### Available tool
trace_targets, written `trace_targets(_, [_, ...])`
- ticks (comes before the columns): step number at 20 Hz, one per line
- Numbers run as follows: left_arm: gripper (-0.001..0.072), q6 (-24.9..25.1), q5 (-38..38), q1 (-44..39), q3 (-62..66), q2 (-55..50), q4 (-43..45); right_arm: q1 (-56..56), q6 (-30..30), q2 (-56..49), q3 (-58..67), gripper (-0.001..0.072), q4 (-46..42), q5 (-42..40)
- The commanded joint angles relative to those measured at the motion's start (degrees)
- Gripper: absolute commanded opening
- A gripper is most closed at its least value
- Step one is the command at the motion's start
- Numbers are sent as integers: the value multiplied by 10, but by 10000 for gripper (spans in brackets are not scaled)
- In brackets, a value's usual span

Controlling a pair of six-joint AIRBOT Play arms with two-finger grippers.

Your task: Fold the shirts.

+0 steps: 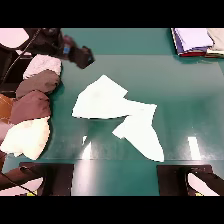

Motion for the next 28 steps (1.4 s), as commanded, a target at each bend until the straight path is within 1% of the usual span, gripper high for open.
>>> trace_targets(1, [566,-38,-23,89,-104,-2,3,1,0,0,1,13,0,7])
trace_targets(2, [566,-38,-5,104,-151,-2,-8,1,1,0,1,13,0,7])
trace_targets(4, [566,-36,72,115,-241,-2,-9,1,1,0,1,13,0,7])
trace_targets(6, [566,-37,160,115,-293,-7,-9,1,1,1,-3,13,1,7])
trace_targets(7, [566,-45,181,115,-298,-17,-9,1,0,2,-10,13,1,8])
trace_targets(10, [566,-47,193,115,-298,-64,-16,1,1,8,-43,13,1,16])
trace_targets(12, [566,-40,190,115,-298,-99,-54,1,1,12,-67,13,1,15])
trace_targets(14, [565,6,191,115,-298,-118,-117,1,1,13,-87,13,1,16])
trace_targets(15, [451,36,191,115,-297,-123,-144,1,1,13,-96,13,1,15])
trace_targets(16, [315,49,195,115,-297,-123,-158,1,1,13,-105,13,1,15])
trace_targets(17, [236,50,201,115,-294,-123,-159,1,1,13,-117,13,1,16])
trace_targets(19, [233,48,213,115,-290,-121,-159,0,1,16,-142,13,-1,19])
trace_targets(21, [30,48,190,115,-263,-121,-145,0,1,26,-176,13,-2,27])
trace_targets(22, [23,48,170,115,-239,-121,-131,0,1,34,-199,13,-6,26])
trace_targets(24, [23,48,118,115,-177,-121,-91,0,1,58,-249,13,-45,35])
trace_targets(26, [23,48,60,115,-106,-121,-45,0,28,85,-306,13,-116,62])
trace_targets(28, [23,48,25,115,-40,-121,-21,0,53,109,-372,14,-198,98])
